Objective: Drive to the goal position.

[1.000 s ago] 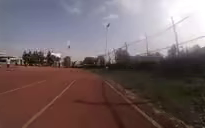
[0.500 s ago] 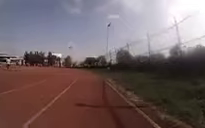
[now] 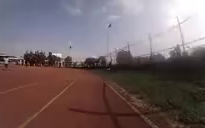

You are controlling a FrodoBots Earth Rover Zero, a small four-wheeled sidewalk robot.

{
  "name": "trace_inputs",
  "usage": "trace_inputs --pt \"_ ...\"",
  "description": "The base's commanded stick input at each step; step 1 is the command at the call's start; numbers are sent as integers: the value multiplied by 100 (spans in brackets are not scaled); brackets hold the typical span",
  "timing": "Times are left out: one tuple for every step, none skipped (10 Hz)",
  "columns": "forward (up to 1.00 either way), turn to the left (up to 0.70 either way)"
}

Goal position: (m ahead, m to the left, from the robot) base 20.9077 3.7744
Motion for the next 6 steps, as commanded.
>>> trace_inputs --pt "50 0" --pt "50 0" --pt "50 0" --pt "50 0" --pt "50 0" --pt "50 0"
